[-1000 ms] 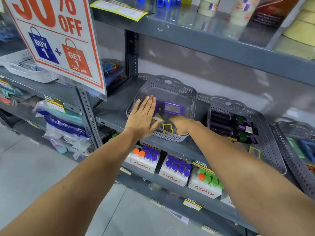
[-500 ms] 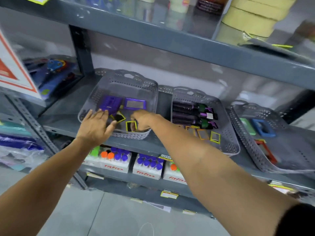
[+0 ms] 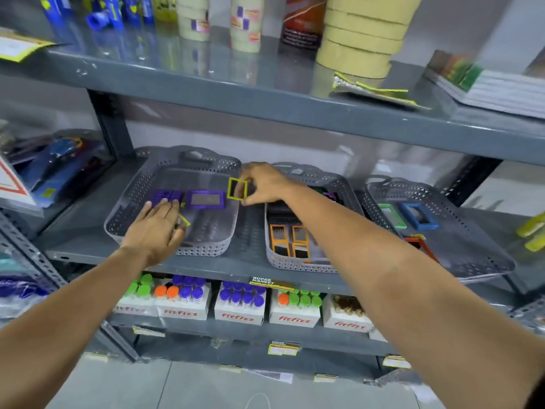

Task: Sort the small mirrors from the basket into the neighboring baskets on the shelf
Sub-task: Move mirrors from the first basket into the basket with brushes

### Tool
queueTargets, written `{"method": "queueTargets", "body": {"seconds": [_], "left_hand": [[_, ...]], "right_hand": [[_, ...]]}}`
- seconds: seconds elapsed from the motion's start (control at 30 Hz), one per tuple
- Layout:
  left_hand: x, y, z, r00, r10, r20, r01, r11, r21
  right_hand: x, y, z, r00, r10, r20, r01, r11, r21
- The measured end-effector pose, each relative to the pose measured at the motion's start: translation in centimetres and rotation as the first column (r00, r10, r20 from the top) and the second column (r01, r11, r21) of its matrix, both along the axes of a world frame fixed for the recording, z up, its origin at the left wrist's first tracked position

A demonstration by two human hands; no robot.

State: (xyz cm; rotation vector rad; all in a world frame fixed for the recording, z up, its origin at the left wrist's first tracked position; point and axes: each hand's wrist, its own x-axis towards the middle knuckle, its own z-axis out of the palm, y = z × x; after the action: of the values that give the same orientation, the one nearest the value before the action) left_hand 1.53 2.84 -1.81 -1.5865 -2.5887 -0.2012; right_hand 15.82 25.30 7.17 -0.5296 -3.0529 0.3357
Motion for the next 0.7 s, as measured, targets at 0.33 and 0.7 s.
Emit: {"method": "queueTargets", "body": {"seconds": [0.33, 0.7], "left_hand": [[12.4, 10.0, 0.5, 0.969, -0.247, 0.014, 0.246, 0.967, 0.071], [15.9, 12.1, -2.1, 0.972, -0.217, 0.091, 0.218, 0.976, -0.008]], "right_hand": [[13.8, 5.6, -1.1, 0.961, -0.207, 0.185, 0.203, 0.978, 0.039], [19.3, 6.9, -6.7, 0.887, -0.225, 0.402, 0.246, 0.969, -0.002]]}}
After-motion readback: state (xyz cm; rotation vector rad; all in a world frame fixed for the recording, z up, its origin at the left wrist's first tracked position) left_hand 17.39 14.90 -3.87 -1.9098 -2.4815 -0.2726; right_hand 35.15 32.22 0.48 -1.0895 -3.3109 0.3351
